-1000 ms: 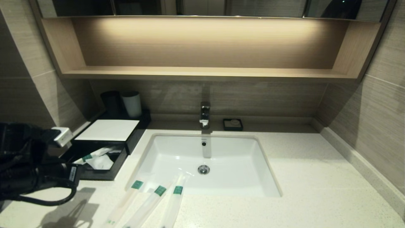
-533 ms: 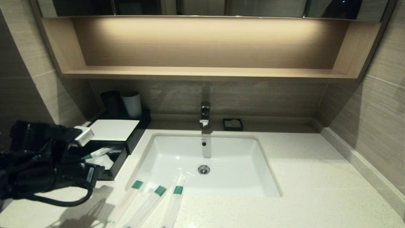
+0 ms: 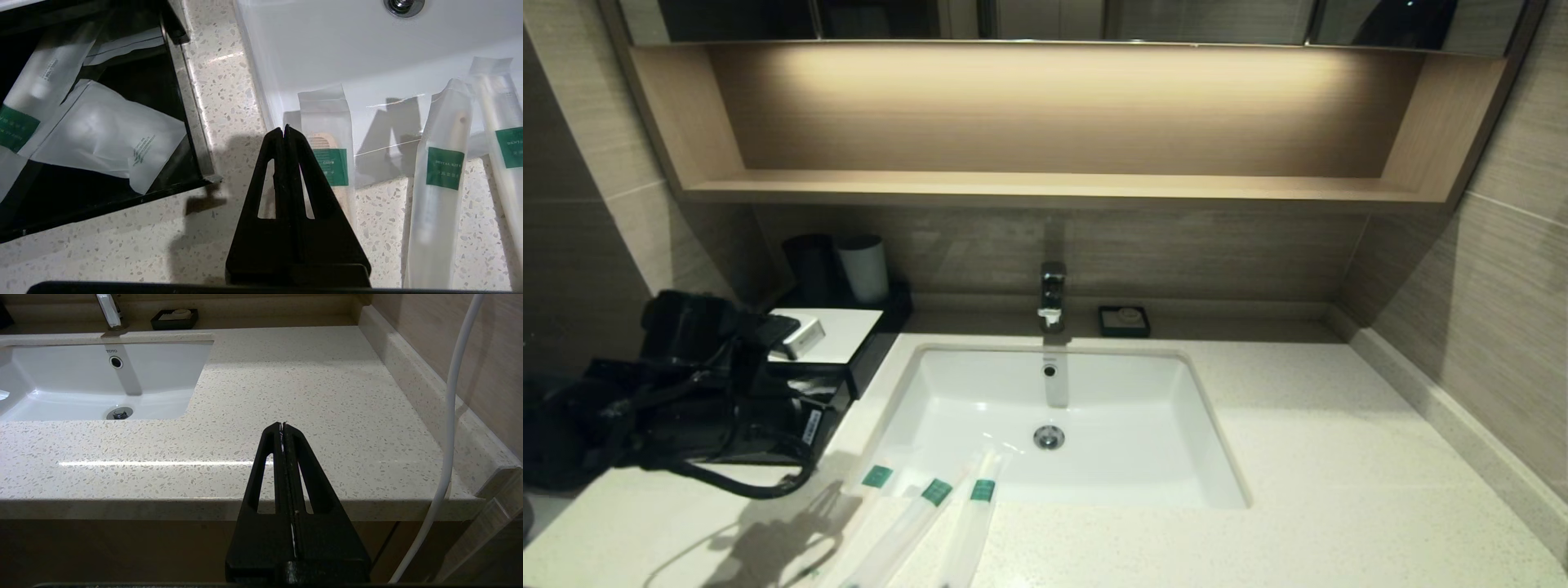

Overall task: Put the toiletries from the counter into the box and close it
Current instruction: Pick up the bathroom toiletry

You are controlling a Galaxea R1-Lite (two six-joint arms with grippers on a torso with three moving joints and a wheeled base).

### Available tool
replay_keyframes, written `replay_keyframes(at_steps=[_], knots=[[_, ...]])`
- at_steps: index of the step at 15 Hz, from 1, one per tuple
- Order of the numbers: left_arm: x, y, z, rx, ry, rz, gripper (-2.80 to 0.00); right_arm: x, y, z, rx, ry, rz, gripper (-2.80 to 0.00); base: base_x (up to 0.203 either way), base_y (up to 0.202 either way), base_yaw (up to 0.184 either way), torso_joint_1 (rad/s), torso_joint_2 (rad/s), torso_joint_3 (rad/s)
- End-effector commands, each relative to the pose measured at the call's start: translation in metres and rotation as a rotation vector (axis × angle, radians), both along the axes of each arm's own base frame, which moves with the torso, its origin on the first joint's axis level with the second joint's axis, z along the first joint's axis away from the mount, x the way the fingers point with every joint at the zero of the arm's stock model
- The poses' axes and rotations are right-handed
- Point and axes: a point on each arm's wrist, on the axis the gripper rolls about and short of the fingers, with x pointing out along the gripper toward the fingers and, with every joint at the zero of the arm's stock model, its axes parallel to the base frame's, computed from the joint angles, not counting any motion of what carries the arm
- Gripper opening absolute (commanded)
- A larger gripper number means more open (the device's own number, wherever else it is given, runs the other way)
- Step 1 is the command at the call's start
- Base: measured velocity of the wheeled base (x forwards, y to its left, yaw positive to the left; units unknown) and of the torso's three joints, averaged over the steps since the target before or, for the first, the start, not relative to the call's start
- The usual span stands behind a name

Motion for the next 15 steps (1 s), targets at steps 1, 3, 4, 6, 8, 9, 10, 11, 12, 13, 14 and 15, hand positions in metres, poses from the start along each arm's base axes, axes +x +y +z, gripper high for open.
replay_keyframes(at_steps=[1, 3, 4, 6, 8, 9, 10, 11, 12, 13, 14, 15], knots=[[0.01, -0.01, -0.008, 0.009, 0.025, -0.028, -2.8, 0.0, 0.0, 0.0, 0.001, 0.001, 0.0, -2.8, 0.0, 0.0, 0.0, 0.0, 0.0, 0.0], [0.014, -0.016, -0.014, 0.045, 0.037, -0.022, -2.8, 0.0, 0.0, 0.0, 0.001, 0.001, 0.0, -2.8, 0.0, 0.0, 0.0, 0.0, 0.0, 0.0], [0.014, -0.02, -0.016, 0.061, 0.041, -0.024, -2.8, 0.0, 0.0, 0.0, 0.001, 0.001, 0.0, -2.8, 0.0, 0.0, 0.0, 0.0, 0.0, 0.0], [0.015, -0.026, -0.019, 0.066, 0.05, -0.039, -2.8, 0.0, 0.0, 0.0, 0.001, 0.001, 0.0, -2.8, 0.0, 0.0, 0.0, 0.0, 0.0, 0.0], [0.019, -0.029, -0.023, 0.071, 0.062, -0.045, -2.8, 0.0, 0.0, 0.0, 0.001, 0.001, 0.0, -2.8, 0.0, 0.0, 0.0, 0.0, 0.0, 0.0], [0.019, -0.03, -0.025, 0.072, 0.069, -0.049, -2.8, 0.0, 0.0, 0.0, 0.001, 0.001, 0.0, -2.8, 0.0, 0.0, 0.0, 0.0, 0.0, 0.0], [0.02, -0.032, -0.026, 0.072, 0.072, -0.052, -2.8, 0.0, 0.0, 0.0, 0.001, 0.0, 0.0, -2.8, 0.0, 0.0, 0.0, 0.0, 0.0, 0.0], [0.021, -0.032, -0.028, 0.073, 0.075, -0.051, -2.8, 0.0, 0.0, 0.0, 0.001, 0.001, 0.0, -2.8, 0.0, 0.0, 0.0, 0.0, 0.0, 0.0], [0.021, -0.032, -0.027, 0.072, 0.074, -0.051, -2.8, 0.0, 0.0, 0.0, 0.001, 0.001, 0.0, -2.8, 0.0, 0.0, 0.0, 0.0, 0.0, 0.0], [0.022, -0.032, -0.027, 0.071, 0.073, -0.049, -2.8, 0.0, 0.0, 0.0, 0.001, 0.001, 0.0, -2.8, 0.0, 0.0, 0.0, 0.0, 0.0, 0.0], [0.022, -0.032, -0.027, 0.071, 0.075, -0.049, -2.8, 0.0, 0.0, 0.0, 0.001, 0.0, 0.0, -2.8, 0.0, 0.0, 0.0, 0.0, 0.0, 0.0], [0.022, -0.032, -0.028, 0.071, 0.078, -0.05, -2.8, 0.0, 0.0, 0.0, 0.001, 0.001, 0.0, -2.8, 0.0, 0.0, 0.0, 0.0, 0.0, 0.0]])
